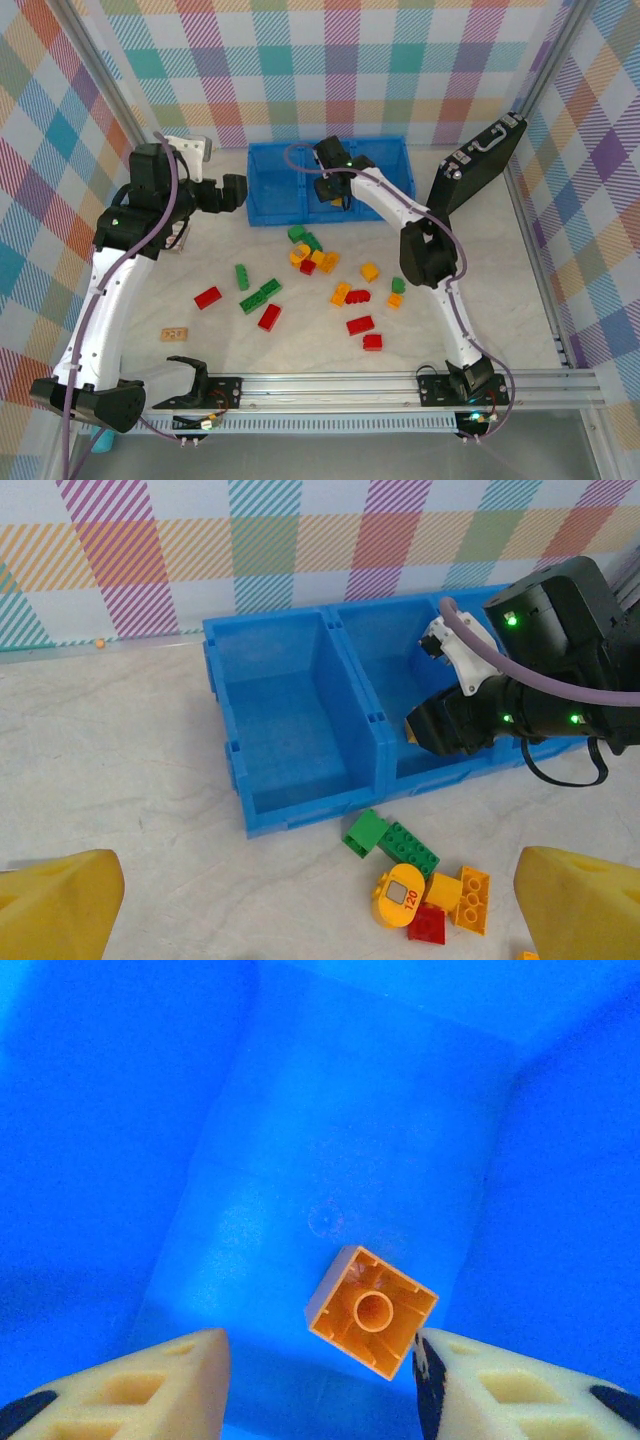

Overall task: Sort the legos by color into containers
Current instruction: Place the lego in the container, then pick up the lego from the center of the table.

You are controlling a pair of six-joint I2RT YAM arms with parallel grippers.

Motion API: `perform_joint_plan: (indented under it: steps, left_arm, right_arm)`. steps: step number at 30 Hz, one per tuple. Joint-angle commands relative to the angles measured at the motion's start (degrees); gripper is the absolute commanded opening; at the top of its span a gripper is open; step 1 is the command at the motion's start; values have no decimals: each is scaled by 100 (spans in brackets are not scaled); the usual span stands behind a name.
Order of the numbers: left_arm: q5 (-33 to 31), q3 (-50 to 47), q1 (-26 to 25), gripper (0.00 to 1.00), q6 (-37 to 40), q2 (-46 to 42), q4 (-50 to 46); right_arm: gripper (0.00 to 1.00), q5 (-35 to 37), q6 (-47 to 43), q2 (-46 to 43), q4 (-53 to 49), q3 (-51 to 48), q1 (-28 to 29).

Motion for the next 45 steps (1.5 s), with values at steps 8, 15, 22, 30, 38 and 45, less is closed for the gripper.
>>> perform_joint_plan:
  steps: [8, 15, 22, 30, 38, 45]
  left_arm:
    - [14, 148, -30, 100, 18, -100, -103]
    - [166, 133, -30, 100, -35, -109, -77]
    - [174, 134, -32, 100, -59, -95, -70]
    - [309, 119, -30, 100, -123, -33, -42]
    - [387, 88, -60, 100, -75, -54, -33]
    - [402, 88, -74, 100, -45, 1, -48]
  right_arm:
    - [53, 209, 834, -2764, -46, -2887, 60]
    - [58, 592, 1307, -4634, -411, -5307, 35]
    - [67, 283, 2185, -5600, -568, -6677, -17]
    - [75, -103, 2560, -5621, -172, -7355, -70]
    - [77, -25, 2581, -5310, 304, -7740, -310]
    - [77, -254, 2569, -5081, 694, -7833, -566]
